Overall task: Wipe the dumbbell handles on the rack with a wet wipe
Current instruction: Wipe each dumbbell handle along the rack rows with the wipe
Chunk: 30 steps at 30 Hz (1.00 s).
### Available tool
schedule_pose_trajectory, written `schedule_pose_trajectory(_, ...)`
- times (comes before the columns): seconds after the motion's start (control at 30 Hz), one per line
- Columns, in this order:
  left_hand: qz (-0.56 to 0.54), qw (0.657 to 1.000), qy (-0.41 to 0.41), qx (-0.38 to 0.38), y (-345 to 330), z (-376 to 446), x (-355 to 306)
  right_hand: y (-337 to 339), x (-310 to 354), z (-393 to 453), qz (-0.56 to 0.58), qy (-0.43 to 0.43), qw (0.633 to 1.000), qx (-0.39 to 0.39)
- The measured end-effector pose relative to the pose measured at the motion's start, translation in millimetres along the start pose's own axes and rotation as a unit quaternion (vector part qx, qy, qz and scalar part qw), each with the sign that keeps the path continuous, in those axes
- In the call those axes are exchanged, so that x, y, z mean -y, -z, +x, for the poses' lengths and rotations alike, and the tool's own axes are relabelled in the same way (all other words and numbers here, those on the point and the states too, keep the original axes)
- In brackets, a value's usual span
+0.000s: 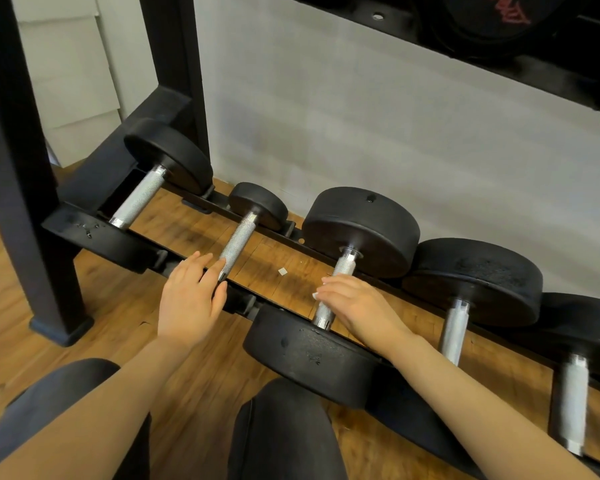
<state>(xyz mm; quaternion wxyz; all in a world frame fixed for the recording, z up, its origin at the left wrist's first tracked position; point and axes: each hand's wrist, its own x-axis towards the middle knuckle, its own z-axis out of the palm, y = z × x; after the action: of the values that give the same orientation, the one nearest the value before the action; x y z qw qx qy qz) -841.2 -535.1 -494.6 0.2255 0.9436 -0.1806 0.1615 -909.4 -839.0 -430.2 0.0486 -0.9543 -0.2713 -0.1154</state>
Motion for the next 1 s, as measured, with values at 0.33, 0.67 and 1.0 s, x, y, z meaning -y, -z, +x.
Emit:
schedule_pose_trajectory(0.33, 0.005, 1.0, 0.004, 0.008, 1, 1, -2, 5, 1, -1, -0.023, 0.006, 1.0, -0.009)
schedule_pose_trajectory(0.67, 0.008, 1.0, 0.004, 0.011, 0, 1, 0, 11, -5, -5, 0.011, -0.031, 0.999, -0.039)
schedule_pose_trajectory(1.0, 0.005, 1.0, 0.006, 0.018, 0, 1, 1, 10, -2, -7, 0.022, -0.031, 0.997, -0.072)
